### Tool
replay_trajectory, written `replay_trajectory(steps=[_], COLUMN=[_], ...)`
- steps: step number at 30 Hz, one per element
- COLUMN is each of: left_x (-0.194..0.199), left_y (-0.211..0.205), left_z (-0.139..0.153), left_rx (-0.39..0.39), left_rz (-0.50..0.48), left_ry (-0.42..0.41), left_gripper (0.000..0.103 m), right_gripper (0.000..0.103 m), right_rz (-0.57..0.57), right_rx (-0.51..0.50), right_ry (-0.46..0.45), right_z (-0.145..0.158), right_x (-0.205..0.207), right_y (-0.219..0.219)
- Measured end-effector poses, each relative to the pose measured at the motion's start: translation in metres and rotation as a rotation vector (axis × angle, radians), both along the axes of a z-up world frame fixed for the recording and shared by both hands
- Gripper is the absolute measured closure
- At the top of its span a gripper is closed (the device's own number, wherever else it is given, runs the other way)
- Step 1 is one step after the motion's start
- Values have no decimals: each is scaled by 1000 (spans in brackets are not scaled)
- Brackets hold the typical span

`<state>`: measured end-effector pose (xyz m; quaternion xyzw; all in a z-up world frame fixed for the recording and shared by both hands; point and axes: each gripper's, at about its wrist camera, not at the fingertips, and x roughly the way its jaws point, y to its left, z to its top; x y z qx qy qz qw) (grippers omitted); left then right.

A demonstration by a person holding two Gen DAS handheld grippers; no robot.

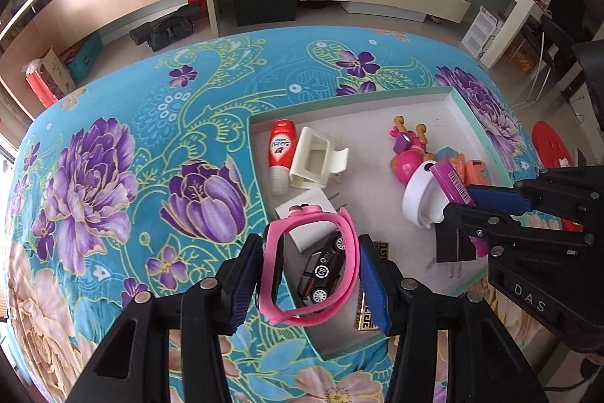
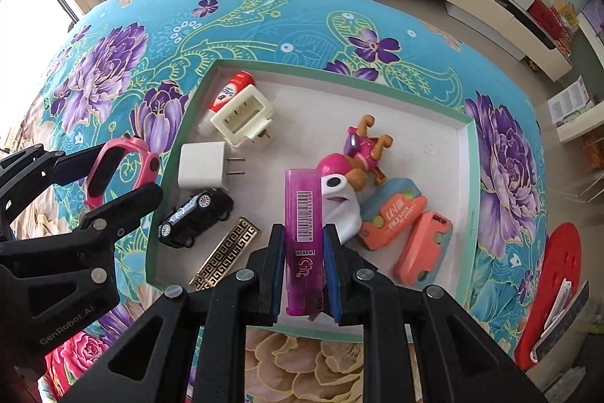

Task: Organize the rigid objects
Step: 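Carry the pink band with the left tool while the right tool carries the purple stick to the tray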

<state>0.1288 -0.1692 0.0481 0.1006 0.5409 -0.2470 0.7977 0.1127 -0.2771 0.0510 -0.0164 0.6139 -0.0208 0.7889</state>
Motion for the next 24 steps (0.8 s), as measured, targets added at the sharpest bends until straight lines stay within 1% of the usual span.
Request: replay_trajectory(steps=[8,12,19,24], left_x=[-11,-16,-20,-22], left_y=[-27,-38,-50,-57], left_z=[-10,-17,-24,-29], left_rx=[9,18,32,44], left_rz=[-31,-44,-53,-62], left_ry=[20,29,34,40], left_gripper=[50,50,50,50], right_gripper=[83,83,83,83], right_rz=[-31,-68,-126,-142], right_rx=[-4,-2,3,10], right_ry=[3,-1,6,24], right_z=[-1,-2,-7,-14], right_x=[-12,-17,-25,-28], right_y=[-23,-40,-67,-77])
